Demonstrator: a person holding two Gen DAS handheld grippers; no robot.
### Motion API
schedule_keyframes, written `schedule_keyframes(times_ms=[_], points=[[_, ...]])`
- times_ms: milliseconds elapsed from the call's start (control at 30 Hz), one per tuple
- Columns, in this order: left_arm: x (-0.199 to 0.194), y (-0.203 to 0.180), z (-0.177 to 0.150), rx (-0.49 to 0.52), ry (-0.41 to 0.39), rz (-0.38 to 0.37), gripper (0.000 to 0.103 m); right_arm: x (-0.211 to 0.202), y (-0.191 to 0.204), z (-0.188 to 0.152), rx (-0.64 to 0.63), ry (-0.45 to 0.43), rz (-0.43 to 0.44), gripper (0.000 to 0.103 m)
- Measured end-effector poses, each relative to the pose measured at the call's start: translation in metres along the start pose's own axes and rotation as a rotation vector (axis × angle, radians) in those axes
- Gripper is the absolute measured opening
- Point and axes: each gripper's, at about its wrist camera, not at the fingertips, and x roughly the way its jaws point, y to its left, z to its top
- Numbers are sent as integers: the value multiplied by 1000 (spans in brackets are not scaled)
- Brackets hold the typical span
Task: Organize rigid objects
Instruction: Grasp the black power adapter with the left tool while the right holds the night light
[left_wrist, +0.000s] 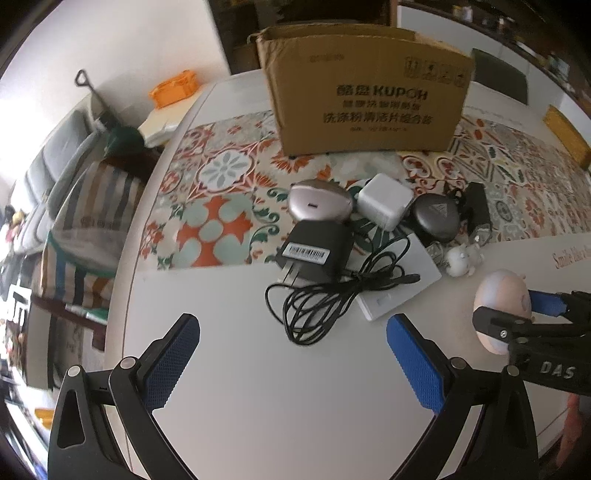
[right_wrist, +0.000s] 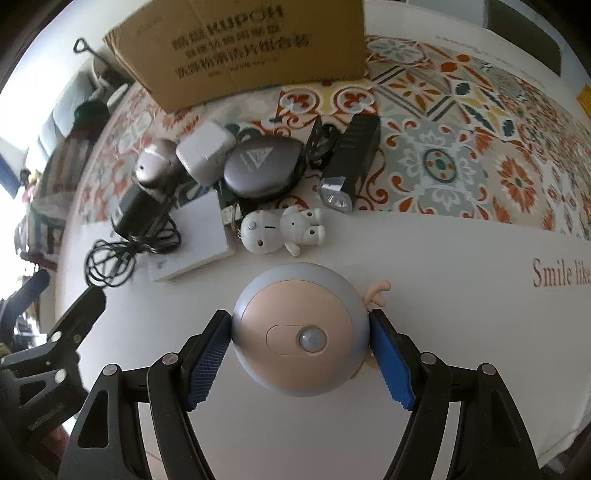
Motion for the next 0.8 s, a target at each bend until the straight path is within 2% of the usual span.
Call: schedule_keyframes(times_ms=[133, 333, 600, 800], points=[[3, 2, 7, 53, -18, -28, 103, -14, 3, -2, 38, -35, -1, 74], [14, 14, 24, 73, -28, -100, 102, -30, 6, -1, 104, -85, -5, 74], [37, 19, 42, 147, -16, -172, 89, -28, 11, 0, 185, -113, -38, 74], [60, 22, 51, 133, 32, -270, 80, -23, 16, 4, 224, -120, -56, 74]])
